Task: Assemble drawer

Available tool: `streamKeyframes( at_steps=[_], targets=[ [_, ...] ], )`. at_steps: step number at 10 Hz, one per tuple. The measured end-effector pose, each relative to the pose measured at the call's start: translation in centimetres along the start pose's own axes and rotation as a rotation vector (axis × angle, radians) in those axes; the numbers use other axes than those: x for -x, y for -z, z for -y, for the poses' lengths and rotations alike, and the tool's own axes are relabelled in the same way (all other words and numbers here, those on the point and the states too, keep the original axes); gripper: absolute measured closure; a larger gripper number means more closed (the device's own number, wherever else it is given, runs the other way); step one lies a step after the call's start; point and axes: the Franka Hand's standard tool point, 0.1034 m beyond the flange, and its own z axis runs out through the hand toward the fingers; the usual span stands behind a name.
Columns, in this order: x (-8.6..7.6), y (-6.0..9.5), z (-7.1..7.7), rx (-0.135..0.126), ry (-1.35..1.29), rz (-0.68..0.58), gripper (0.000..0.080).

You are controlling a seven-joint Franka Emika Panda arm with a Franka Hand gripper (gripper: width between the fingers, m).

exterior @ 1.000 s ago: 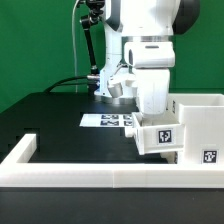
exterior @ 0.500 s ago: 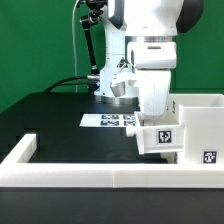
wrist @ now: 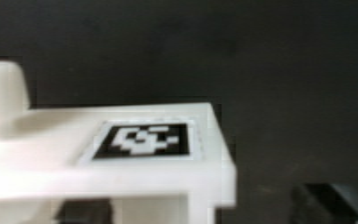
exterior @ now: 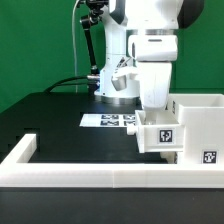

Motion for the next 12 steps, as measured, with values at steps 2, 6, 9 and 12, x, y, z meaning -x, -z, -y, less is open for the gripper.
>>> streamKeyframes(
  at_steps=[2, 6, 9, 12],
  targets=[
    [0.5, 1.8, -0.6, -0.002, 0.004, 0.018, 0.0165],
    [4.5, 3.1, -2.6, -0.032, 0.092, 0.039, 0.0151],
    [5.3, 2.6, -3.2, -0.042, 0.099, 0.035, 0.0151],
    [5.7, 1.0, -3.2, -0.064, 0.095, -0.097, 0.0151]
  ],
)
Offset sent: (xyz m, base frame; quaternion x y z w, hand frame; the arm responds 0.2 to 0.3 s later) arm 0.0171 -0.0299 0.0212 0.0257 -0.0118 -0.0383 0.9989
